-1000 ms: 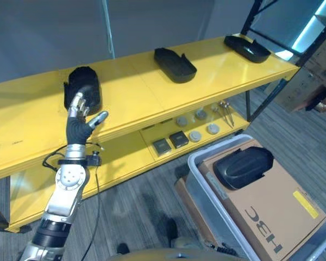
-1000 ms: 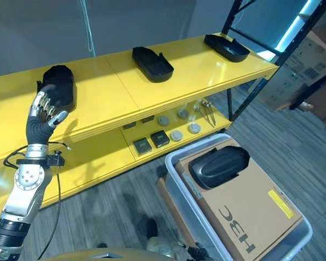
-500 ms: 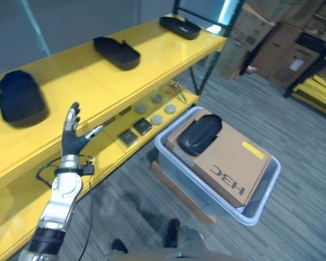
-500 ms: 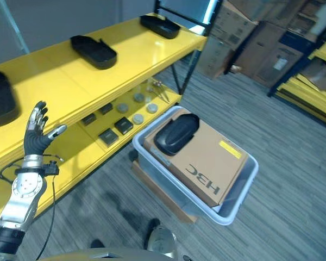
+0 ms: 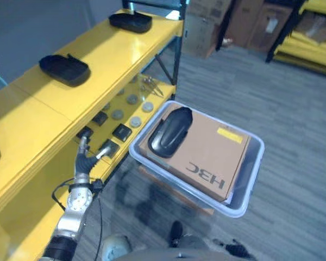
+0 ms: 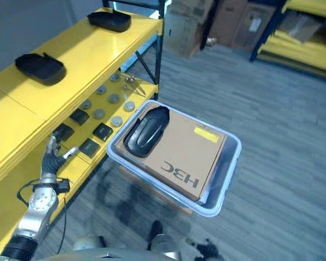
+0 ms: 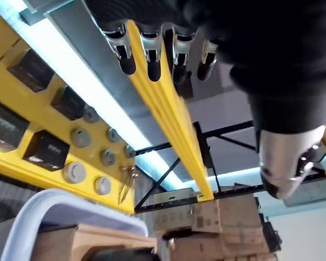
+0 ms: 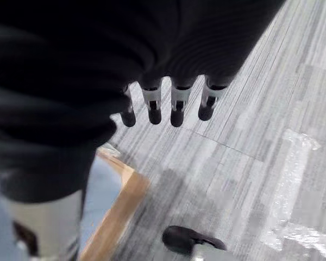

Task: Move parts from the plastic box to the shelf.

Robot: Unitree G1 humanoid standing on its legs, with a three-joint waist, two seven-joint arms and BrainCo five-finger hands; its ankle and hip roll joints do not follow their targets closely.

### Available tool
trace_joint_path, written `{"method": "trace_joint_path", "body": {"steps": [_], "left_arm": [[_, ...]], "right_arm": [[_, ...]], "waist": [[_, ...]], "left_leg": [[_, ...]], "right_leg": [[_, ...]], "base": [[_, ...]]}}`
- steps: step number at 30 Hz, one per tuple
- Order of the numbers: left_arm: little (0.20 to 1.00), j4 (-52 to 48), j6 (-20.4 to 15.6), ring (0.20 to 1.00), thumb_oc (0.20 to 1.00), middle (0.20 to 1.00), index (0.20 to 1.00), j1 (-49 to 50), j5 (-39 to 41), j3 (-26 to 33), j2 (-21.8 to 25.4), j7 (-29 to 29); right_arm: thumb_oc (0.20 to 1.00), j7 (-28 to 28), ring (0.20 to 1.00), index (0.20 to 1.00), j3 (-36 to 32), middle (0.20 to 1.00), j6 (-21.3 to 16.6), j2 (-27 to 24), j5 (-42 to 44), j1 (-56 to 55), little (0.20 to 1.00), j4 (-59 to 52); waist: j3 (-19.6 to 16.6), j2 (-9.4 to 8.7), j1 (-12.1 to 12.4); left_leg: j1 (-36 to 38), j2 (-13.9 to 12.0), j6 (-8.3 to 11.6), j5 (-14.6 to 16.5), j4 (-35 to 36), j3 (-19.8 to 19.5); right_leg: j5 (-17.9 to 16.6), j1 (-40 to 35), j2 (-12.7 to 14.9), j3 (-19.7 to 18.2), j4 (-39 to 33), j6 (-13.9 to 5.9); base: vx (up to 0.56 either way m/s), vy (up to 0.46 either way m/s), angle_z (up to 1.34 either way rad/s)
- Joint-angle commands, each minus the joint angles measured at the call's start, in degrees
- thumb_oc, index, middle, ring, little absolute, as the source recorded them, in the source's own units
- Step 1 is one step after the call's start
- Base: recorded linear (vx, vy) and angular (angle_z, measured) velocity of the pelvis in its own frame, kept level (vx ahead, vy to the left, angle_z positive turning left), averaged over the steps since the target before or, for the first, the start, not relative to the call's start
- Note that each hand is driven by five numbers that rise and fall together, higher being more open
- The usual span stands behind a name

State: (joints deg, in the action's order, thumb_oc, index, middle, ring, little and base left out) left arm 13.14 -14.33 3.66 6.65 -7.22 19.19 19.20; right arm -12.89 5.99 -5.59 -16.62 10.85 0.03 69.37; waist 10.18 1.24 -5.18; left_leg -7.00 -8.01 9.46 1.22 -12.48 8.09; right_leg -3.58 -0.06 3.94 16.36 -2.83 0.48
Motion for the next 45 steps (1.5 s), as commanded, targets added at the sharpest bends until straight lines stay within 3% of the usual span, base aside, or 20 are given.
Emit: {"method": "trace_joint_path", "body": {"steps": [1,2,4,6,11,18,20,23,24,27,30,32,36,45], "left_arm": [[1.000,1.8,-1.0,1.000,1.000,1.000,1.000,-1.6,-6.8,-0.5,2.5,3.9],[1.000,4.8,-0.4,1.000,1.000,1.000,1.000,-1.8,-7.3,-1.2,2.0,4.5],[1.000,5.2,-0.2,1.000,1.000,1.000,1.000,-1.9,-7.6,-1.8,2.2,4.8],[1.000,12.2,0.6,1.000,1.000,1.000,1.000,-2.0,-10.4,-5.0,1.9,3.3],[1.000,21.2,1.7,1.000,1.000,1.000,1.000,-2.7,-14.0,-7.1,1.4,4.0],[1.000,33.1,2.4,1.000,1.000,1.000,1.000,-1.8,-17.0,-7.4,-1.4,6.0],[1.000,40.0,2.4,1.000,1.000,1.000,1.000,-1.6,-13.9,-5.6,-4.2,5.8],[1.000,42.6,2.4,1.000,1.000,1.000,1.000,-1.6,-12.8,-4.8,-5.3,5.6],[1.000,46.2,2.7,1.000,1.000,1.000,1.000,-1.5,-11.5,-3.5,-6.6,4.9],[1.000,52.7,4.1,1.000,1.000,1.000,1.000,-1.8,-9.6,-2.1,-7.9,2.1],[1.000,53.9,5.5,1.000,1.000,1.000,1.000,-2.6,-10.4,-2.6,-7.8,-0.6],[1.000,54.3,6.2,1.000,1.000,1.000,1.000,-2.8,-11.2,-2.7,-7.7,-0.9],[1.000,52.7,6.3,1.000,1.000,1.000,1.000,-4.5,-10.0,-4.9,-7.3,-2.2],[1.000,53.3,7.0,1.000,1.000,1.000,1.000,-6.1,-7.6,-7.1,-7.0,-2.4]], "right_arm": [[1.000,-1.9,1.000,1.000,1.8,1.000,-1.5,1.3,-0.6,-0.3,1.000,0.0],[1.000,-2.2,1.000,1.000,2.2,1.000,-1.6,1.1,-0.5,0.4,1.000,0.1],[1.000,-2.4,1.000,1.000,2.0,1.000,-1.8,0.8,-0.5,0.6,1.000,0.0],[1.000,-2.9,1.000,1.000,1.3,1.000,-1.8,0.8,-0.7,0.8,1.000,0.5],[1.000,-4.9,1.000,1.000,0.0,1.000,-3.8,1.5,1.6,0.9,1.000,-4.8],[1.000,-10.1,1.000,1.000,2.8,1.000,-7.9,-1.2,-12.6,-9.2,1.000,-38.9],[1.000,-12.8,1.000,1.000,4.0,1.000,-10.3,-5.1,-21.8,-12.6,1.000,-50.3],[1.000,-14.0,1.000,1.000,3.9,1.000,-10.8,-6.4,-24.5,-13.0,1.000,-54.1],[1.000,-16.8,1.000,1.000,2.7,1.000,-11.5,-9.1,-29.8,-13.3,1.000,-62.1],[1.000,-18.3,1.000,1.000,1.3,1.000,-12.4,-11.6,-32.4,-11.9,1.000,-71.4],[1.000,-15.3,1.000,1.000,2.9,1.000,-10.7,-11.8,-29.1,-5.8,1.000,-70.9],[1.000,-15.7,1.000,1.000,2.8,1.000,-10.2,-11.4,-28.5,-4.0,1.000,-70.6],[1.000,-17.7,1.000,1.000,5.2,1.000,-6.3,-10.5,-26.9,11.1,1.000,-62.9],[1.000,-21.6,1.000,1.000,6.8,1.000,-3.8,-8.6,-23.2,28.0,1.000,-51.0]], "waist": [[0.4,-0.55,1.9],[0.7,0.11,2.3],[0.9,0.50,2.0],[0.5,1.50,0.7],[-0.4,0.93,-0.7],[-0.2,-0.40,-3.4],[-0.1,-0.78,-4.4],[-0.2,-0.84,-4.5],[-0.4,-0.98,-4.9],[-0.3,-0.94,-4.9],[-0.4,-1.10,-4.0],[-0.3,-1.07,-3.7],[1.7,-0.35,-1.2],[3.6,0.26,2.1]], "left_leg": [[0.9,-0.2,-2.65,-3.4,7.9,-4.0],[1.0,-0.2,-2.39,-4.5,10.1,-7.4],[0.8,-0.5,-2.03,-5.2,10.6,-8.0],[3.0,-0.3,-2.86,-4.4,12.4,-6.0],[6.2,1.9,-3.98,-4.4,16.5,-2.1],[7.3,3.3,-5.09,-3.2,17.5,2.3],[8.1,3.4,-5.46,-2.6,17.5,3.7],[8.4,3.4,-5.54,-2.4,17.5,4.2],[8.8,3.3,-5.57,-2.1,17.5,4.9],[8.9,3.0,-5.55,-2.0,17.5,5.7],[8.6,2.7,-5.40,-2.2,17.5,5.8],[8.4,2.7,-5.38,-2.3,17.5,5.5],[4.7,2.5,-4.99,-3.8,17.5,3.4],[-0.6,2.6,-4.37,-5.7,17.5,1.1]], "right_leg": [[2.1,1.0,4.4,-4.5,1.2,-8.05],[2.4,1.0,4.2,-6.0,1.6,-8.19],[2.6,1.0,4.4,-6.4,2.0,-8.21],[2.8,1.3,5.0,-7.1,3.8,-8.45],[0.8,2.6,6.4,-9.6,2.8,-9.76],[-2.2,4.8,7.7,-12.8,0.1,-11.63],[-2.6,5.3,7.8,-14.1,0.1,-12.07],[-2.8,5.3,7.7,-14.4,0.0,-12.16],[-3.2,5.6,7.7,-14.8,-0.3,-12.33],[-3.8,5.9,7.6,-15.0,-1.0,-12.46],[-4.0,6.0,7.5,-14.5,-1.5,-12.20],[-4.0,5.9,7.5,-14.1,-1.6,-12.11],[-4.5,7.6,7.6,-12.3,-1.8,-11.62],[-5.6,10.8,7.8,-10.7,-2.2,-11.34]], "base": [[0.19,0.271,-1.01],[0.13,0.169,-1.16],[0.09,0.162,-1.28],[0.11,0.263,-0.32],[0.05,0.191,-0.23],[0.02,0.107,-0.39],[0.04,0.058,-0.31],[0.03,0.010,-0.32],[0.03,0.001,-0.14],[0.02,-0.008,-0.20],[0.01,-0.041,-0.11],[-0.02,-0.038,0.01],[-0.11,-0.043,0.13],[-0.04,-0.016,0.24]]}}
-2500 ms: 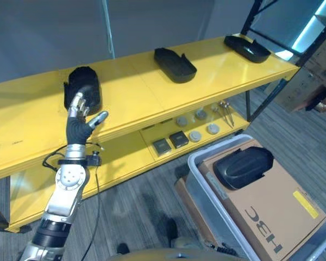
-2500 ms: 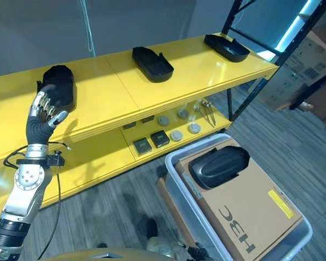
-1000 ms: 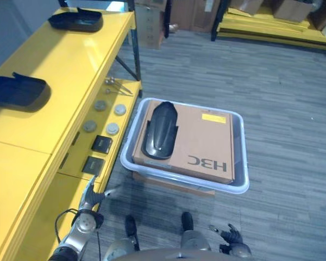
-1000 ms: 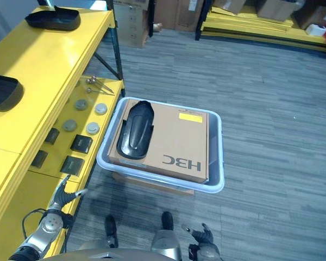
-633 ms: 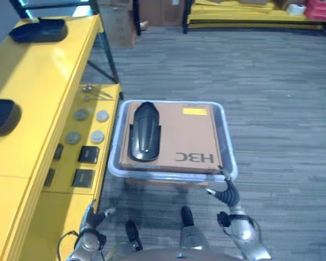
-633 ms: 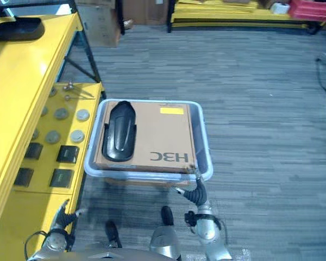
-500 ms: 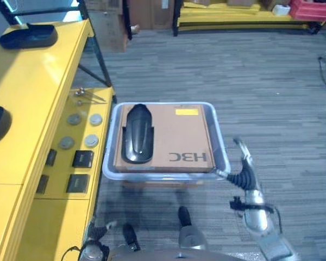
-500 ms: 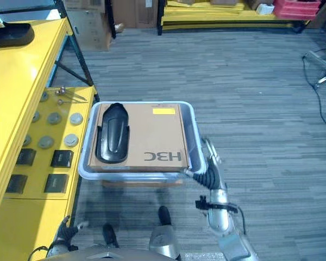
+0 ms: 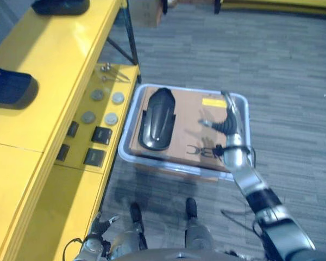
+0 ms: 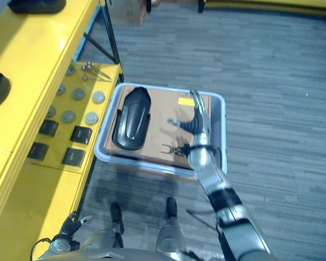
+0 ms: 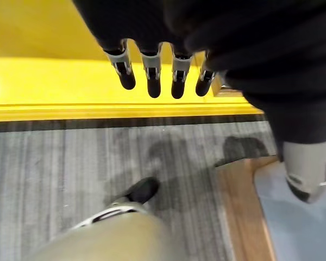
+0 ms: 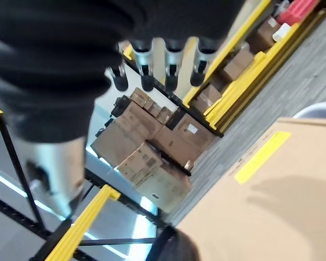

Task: Move parts from the plastic box to the shelf.

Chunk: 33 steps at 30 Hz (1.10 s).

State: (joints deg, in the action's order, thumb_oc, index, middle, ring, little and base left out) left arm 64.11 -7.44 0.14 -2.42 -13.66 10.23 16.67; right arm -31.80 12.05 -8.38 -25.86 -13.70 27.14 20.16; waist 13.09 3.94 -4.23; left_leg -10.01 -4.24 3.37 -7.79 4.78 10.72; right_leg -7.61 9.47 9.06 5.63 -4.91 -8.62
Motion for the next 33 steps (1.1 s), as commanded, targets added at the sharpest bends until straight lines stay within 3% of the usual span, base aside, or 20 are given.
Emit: {"method": "trace_joint_path", "body": {"steps": [1,13,17,23,24,25,26,33], "left_arm": [[1.000,2.6,0.2,1.000,1.000,1.000,1.000,-2.7,1.6,-0.6,1.9,0.1],[1.000,1.6,0.3,1.000,1.000,1.000,1.000,-4.3,2.1,-3.3,1.6,0.2],[1.000,1.6,-0.1,1.000,1.000,1.000,1.000,-5.3,3.0,-4.4,1.6,0.0],[1.000,1.9,-0.5,1.000,1.000,1.000,1.000,-6.5,3.7,-6.4,2.8,-0.2],[1.000,2.3,-0.4,1.000,1.000,1.000,1.000,-6.8,4.0,-6.4,3.0,-0.1],[1.000,3.0,-0.3,1.000,1.000,1.000,1.000,-7.2,4.4,-6.3,3.2,0.0],[1.000,3.3,-0.2,1.000,1.000,1.000,1.000,-7.2,4.8,-6.2,3.2,0.3],[1.000,5.3,0.3,1.000,1.000,1.000,1.000,-6.9,5.2,-6.1,2.4,-0.1]], "right_arm": [[1.000,-2.7,1.000,1.000,0.9,1.000,-0.9,0.9,1.4,1.3,1.000,-1.1],[1.000,-0.8,1.000,1.000,5.5,1.000,0.6,3.9,3.0,6.9,1.000,8.2],[1.000,0.9,1.000,1.000,8.4,1.000,1.3,4.2,3.1,11.0,1.000,14.8],[1.000,1.2,1.000,1.000,12.2,1.000,5.6,3.7,0.5,22.6,1.000,33.8],[0.868,2.1,0.868,0.868,13.1,0.868,6.0,3.9,0.5,24.3,0.868,35.8],[0.316,2.5,0.316,0.316,13.7,0.316,6.6,4.0,0.6,26.1,0.316,38.8],[0.200,2.4,0.200,0.200,13.8,0.200,7.2,4.4,0.6,26.9,0.200,40.4],[0.200,6.1,0.200,0.200,16.5,0.200,9.0,4.7,-1.4,27.1,0.200,50.2]], "waist": [[0.8,-2.48,1.2],[2.3,-2.03,2.7],[2.8,-1.93,3.3],[3.1,-2.07,4.7],[3.1,-2.21,4.8],[3.2,-2.36,4.9],[3.1,-2.45,5.1],[1.1,-2.94,5.1]], "left_leg": [[2.2,-1.2,1.73,3.2,0.2,-1.7],[-0.3,-0.8,1.91,2.5,0.2,-3.4],[-1.4,-0.6,1.96,2.0,0.2,-3.9],[-2.6,-0.5,2.15,1.6,0.2,-4.7],[-2.6,-0.6,2.19,1.6,0.2,-4.7],[-2.6,-0.6,2.23,1.6,0.2,-4.9],[-2.6,-0.6,2.23,1.5,0.2,-5.1],[-1.5,-0.6,2.11,2.2,0.2,-5.8]], "right_leg": [[-1.6,1.4,2.7,0.2,-0.1,-2.23],[-1.8,2.5,3.0,1.3,-0.1,-2.20],[-2.2,3.4,3.1,1.6,-0.1,-2.21],[-2.5,4.1,3.1,2.1,-0.1,-2.19],[-2.5,4.0,3.0,2.1,-0.1,-2.16],[-2.5,3.9,3.0,2.2,-0.1,-2.11],[-2.4,3.8,2.9,2.2,-0.1,-2.07],[-1.5,2.0,2.9,2.8,-0.1,-1.99]], "base": [[-0.01,-0.011,0.08],[-0.01,0.004,0.07],[-0.01,0.004,0.09],[0.00,0.000,0.03],[0.01,-0.012,0.03],[0.01,-0.011,0.03],[0.02,-0.005,0.05],[0.04,-0.015,0.10]]}}
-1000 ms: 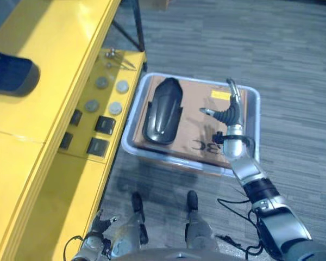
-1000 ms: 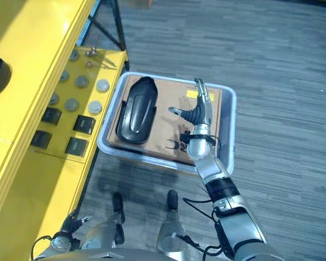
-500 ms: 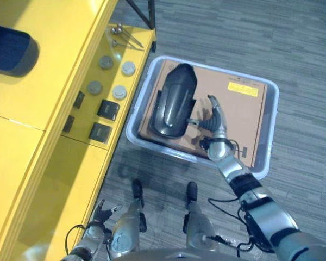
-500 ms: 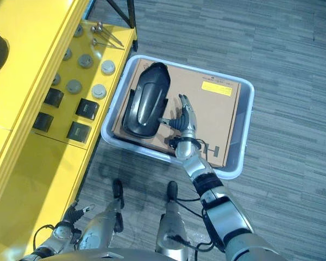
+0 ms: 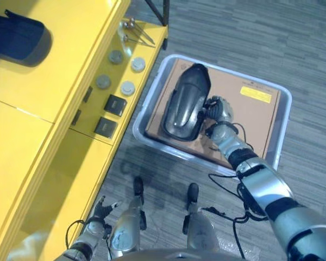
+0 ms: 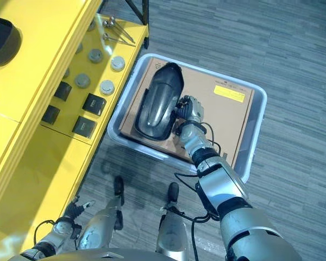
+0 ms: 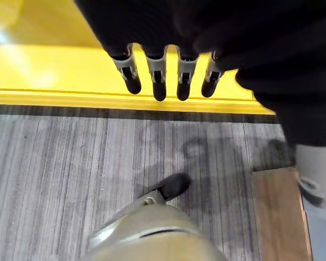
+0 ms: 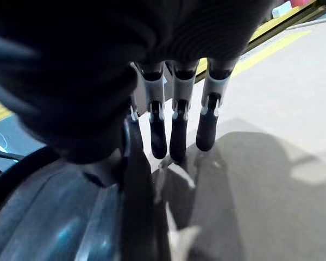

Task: Move parts from the plastic box to the shelf.

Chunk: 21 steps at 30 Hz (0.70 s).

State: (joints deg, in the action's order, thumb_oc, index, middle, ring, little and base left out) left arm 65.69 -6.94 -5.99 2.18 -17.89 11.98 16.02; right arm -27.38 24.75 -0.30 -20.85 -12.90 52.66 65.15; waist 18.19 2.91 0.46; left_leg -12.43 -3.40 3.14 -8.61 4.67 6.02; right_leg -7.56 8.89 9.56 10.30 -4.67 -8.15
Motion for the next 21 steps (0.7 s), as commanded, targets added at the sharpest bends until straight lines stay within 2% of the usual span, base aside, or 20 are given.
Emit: {"method": "trace_joint_path", "body": {"steps": [1,3,8,9,11,13,14,16,21], "left_arm": [[1.000,3.7,-0.2,1.000,1.000,1.000,1.000,-0.6,0.3,-2.2,0.6,0.2],[1.000,3.3,-0.3,1.000,1.000,1.000,1.000,-0.6,-0.3,-2.6,0.6,-0.4],[1.000,-6.1,-1.4,1.000,1.000,1.000,1.000,0.1,0.0,-2.1,1.9,-0.5],[1.000,-15.5,-2.8,1.000,1.000,1.000,1.000,0.9,-3.3,-3.5,4.5,-0.9],[1.000,-32.1,-4.6,1.000,1.000,1.000,1.000,2.9,-2.5,-0.9,9.8,-2.4],[1.000,-32.6,-4.3,1.000,1.000,1.000,1.000,3.2,-2.5,-1.0,10.1,-2.6],[1.000,-38.4,-4.7,1.000,1.000,1.000,1.000,2.9,-2.0,0.2,12.2,-3.5],[1.000,-48.4,-4.9,1.000,1.000,1.000,1.000,1.7,-6.1,1.7,15.9,-4.0],[1.000,-57.4,-4.7,1.000,1.000,1.000,1.000,0.1,-1.7,2.8,15.3,-5.4]], "right_arm": [[0.200,1.9,0.200,0.200,4.0,0.200,1.2,-0.3,-2.6,1.4,0.200,6.1],[0.200,2.5,0.200,0.200,5.5,0.200,1.9,-1.6,-5.9,1.0,0.200,7.0],[0.200,0.5,0.200,0.200,2.5,0.200,3.1,-6.9,-10.2,-7.2,0.200,-5.2],[0.200,-1.5,0.200,0.200,-0.4,0.200,2.6,-10.5,-12.7,-12.3,0.200,-14.5],[0.200,-3.3,0.200,0.200,-7.7,0.200,2.1,-14.2,-15.3,-20.5,0.200,-24.9],[0.200,-3.1,0.200,0.200,-8.0,0.200,2.2,-14.1,-15.4,-21.0,0.200,-25.4],[0.200,-3.5,0.200,0.200,-10.6,0.200,1.8,-15.3,-16.6,-23.9,0.200,-29.2],[0.200,-4.2,0.200,0.200,-13.8,0.200,1.4,-16.0,-18.4,-26.8,0.200,-35.0],[0.200,-2.9,0.200,0.200,-16.3,0.200,0.6,-15.8,-18.4,-29.3,0.200,-42.4]], "waist": [[-4.5,-1.97,0.4],[-5.4,-2.16,0.4],[-8.5,-2.45,-0.9],[-9.2,-2.12,-1.5],[-11.2,-1.93,-1.8],[-11.1,-2.05,-1.7],[-12.1,-2.16,-1.9],[-13.5,-2.26,-2.2],[-14.9,-3.07,-2.7]], "left_leg": [[1.3,-1.4,2.27,3.2,0.3,-1.1],[2.3,-1.4,2.15,3.7,0.3,-1.1],[7.0,-1.9,1.88,5.5,0.3,0.0],[8.6,-2.1,1.77,6.1,0.3,0.3],[11.3,-2.5,1.68,6.9,0.3,0.4],[11.6,-2.5,1.70,6.9,0.3,0.4],[12.8,-2.9,1.80,7.2,0.2,0.5],[14.3,-3.2,1.94,7.6,0.3,0.8],[16.2,-3.7,2.15,8.0,0.3,1.2]], "right_leg": [[-1.3,2.2,2.4,-1.8,-0.3,-2.48],[-0.9,1.1,2.5,-1.6,-0.3,-2.47],[0.8,-3.0,2.1,-1.8,-0.2,-2.39],[1.7,-4.3,2.0,-1.8,0.1,-2.45],[2.9,-7.0,1.6,-1.3,0.2,-2.41],[3.0,-7.2,1.6,-1.3,0.2,-2.41],[3.6,-8.5,1.4,-1.3,0.3,-2.30],[4.2,-9.8,1.0,-1.2,0.3,-2.17],[5.0,-11.5,0.4,-1.5,0.4,-1.73]], "base": [[0.06,-0.021,0.04],[0.07,-0.023,0.02],[0.09,-0.031,-0.01],[0.12,-0.054,-0.18],[0.13,-0.070,-0.02],[0.05,-0.034,-0.11],[0.07,-0.068,-0.12],[0.06,-0.082,-0.05],[0.02,-0.050,-0.06]]}}
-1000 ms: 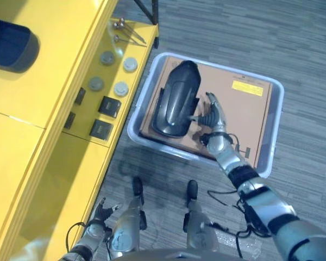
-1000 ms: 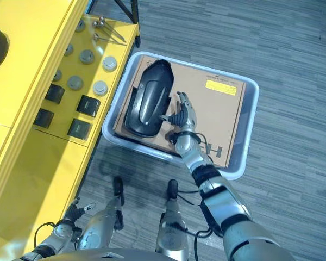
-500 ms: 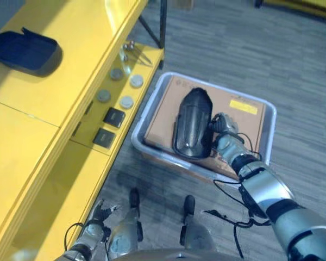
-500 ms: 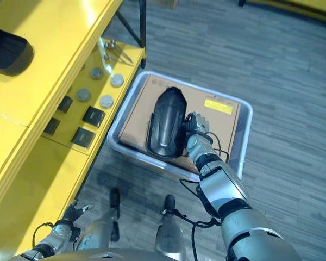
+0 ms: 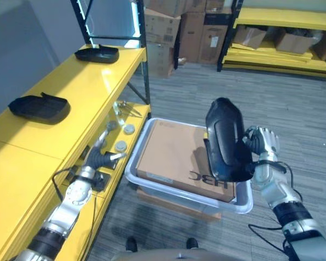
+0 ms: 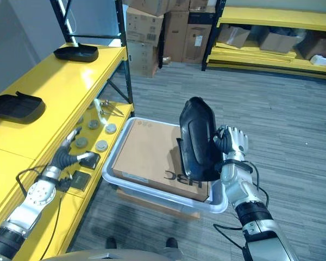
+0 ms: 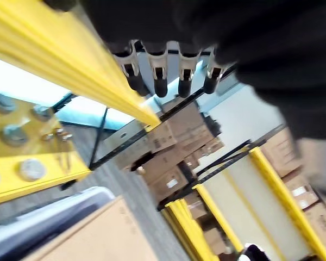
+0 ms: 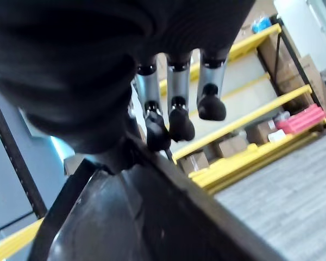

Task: Move parts from the plastic box to the shelf.

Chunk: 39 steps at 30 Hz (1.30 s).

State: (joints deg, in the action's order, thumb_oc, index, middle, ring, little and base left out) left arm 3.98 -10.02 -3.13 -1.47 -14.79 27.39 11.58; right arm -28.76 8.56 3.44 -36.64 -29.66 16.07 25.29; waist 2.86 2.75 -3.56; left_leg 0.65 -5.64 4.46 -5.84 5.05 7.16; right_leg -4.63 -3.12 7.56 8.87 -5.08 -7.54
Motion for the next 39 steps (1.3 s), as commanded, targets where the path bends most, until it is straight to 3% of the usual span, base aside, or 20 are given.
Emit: {"method": "trace_joint_path", "body": {"steps": [1,4,8,14,18,31,32,33,39], "left_arm": [[1.000,2.9,-1.6,1.000,1.000,1.000,1.000,-3.0,3.8,-0.3,-0.6,-1.6],[1.000,2.1,-0.4,1.000,1.000,1.000,1.000,-4.6,15.8,-2.6,-4.6,-4.9],[1.000,3.2,1.9,1.000,1.000,1.000,1.000,-8.5,25.9,-6.7,-7.0,-7.2],[1.000,6.2,3.0,1.000,1.000,1.000,1.000,-14.0,34.4,-10.7,-9.5,-6.6],[1.000,5.6,3.4,1.000,1.000,1.000,1.000,-15.4,40.8,-13.1,-9.5,-7.1],[1.000,4.1,3.9,1.000,1.000,1.000,1.000,-20.8,45.0,-18.2,-9.4,-7.9],[0.787,4.3,3.6,0.787,0.787,0.787,0.787,-21.1,45.5,-18.1,-9.8,-7.4],[0.200,4.7,3.3,0.200,0.200,0.200,0.200,-21.5,46.7,-18.1,-10.6,-7.0],[0.200,3.5,0.2,0.200,0.200,0.200,0.200,-25.9,49.5,-16.4,-13.6,-4.2]], "right_arm": [[0.200,-1.4,0.200,0.200,-0.6,0.200,-3.3,-0.1,-2.2,7.0,0.200,-4.6],[0.200,-1.3,0.200,0.200,-1.1,0.200,-3.9,-0.2,-5.3,6.1,0.200,-10.7],[0.200,-0.5,0.200,0.200,-1.1,0.200,-4.5,-0.5,-8.1,5.3,0.200,-17.1],[0.200,-1.0,0.200,0.200,0.4,0.200,-6.5,1.3,-8.0,5.5,0.200,-25.6],[0.200,0.1,0.200,0.200,5.0,0.200,-8.0,3.4,-7.7,7.3,0.200,-29.1],[0.200,5.4,0.200,0.200,17.8,0.200,-11.3,9.6,-3.8,14.3,0.200,-34.7],[0.200,5.8,0.200,0.200,18.8,0.200,-11.9,10.1,-2.9,14.5,0.200,-35.7],[0.200,6.2,0.200,0.200,19.9,0.200,-12.5,10.6,-1.9,14.3,0.200,-36.7],[0.200,5.8,0.200,0.200,21.8,0.200,-14.0,11.9,0.5,13.0,0.200,-41.0]], "waist": [[0.2,-2.97,1.1],[-0.6,-3.13,0.2],[-1.0,-2.96,-0.8],[-1.5,-2.76,-2.3],[-1.6,-2.74,-2.8],[-1.8,-3.00,-3.0],[-1.7,-3.03,-3.0],[-1.8,-3.03,-3.1],[-1.6,-3.17,-3.8]], "left_leg": [[3.4,-1.6,0.85,5.2,-0.1,0.2],[4.2,-1.7,0.86,5.3,-0.1,0.8],[5.0,-2.0,0.86,5.3,-0.1,1.1],[5.7,-2.1,0.88,5.3,-0.1,1.6],[6.1,-2.2,0.74,5.2,-0.1,2.2],[6.0,-2.2,0.82,5.0,0.0,2.3],[6.0,-2.1,0.82,4.9,0.0,2.3],[6.0,-2.1,0.85,4.9,-0.1,2.3],[5.9,-2.1,0.97,4.7,0.0,2.2]], "right_leg": [[2.1,0.3,2.4,-0.2,0.7,-2.25],[2.0,-0.2,1.9,-0.6,0.5,-2.08],[2.2,-0.6,1.7,-1.0,0.7,-1.93],[2.4,-0.9,1.5,-1.7,1.0,-1.84],[2.2,-0.9,1.4,-2.2,1.0,-1.77],[1.9,-0.6,1.4,-2.4,1.2,-1.64],[2.0,-0.6,1.4,-2.4,1.3,-1.61],[2.0,-0.7,1.4,-2.3,1.3,-1.57],[2.1,-0.5,1.4,-2.4,1.5,-1.58]], "base": [[0.01,-0.041,-0.10],[0.00,-0.023,-0.06],[0.00,0.000,0.00],[0.00,-0.001,-0.10],[-0.01,0.001,-0.06],[0.00,0.000,0.00],[0.00,0.000,0.00],[0.00,0.000,0.00],[0.00,-0.003,-0.01]]}}
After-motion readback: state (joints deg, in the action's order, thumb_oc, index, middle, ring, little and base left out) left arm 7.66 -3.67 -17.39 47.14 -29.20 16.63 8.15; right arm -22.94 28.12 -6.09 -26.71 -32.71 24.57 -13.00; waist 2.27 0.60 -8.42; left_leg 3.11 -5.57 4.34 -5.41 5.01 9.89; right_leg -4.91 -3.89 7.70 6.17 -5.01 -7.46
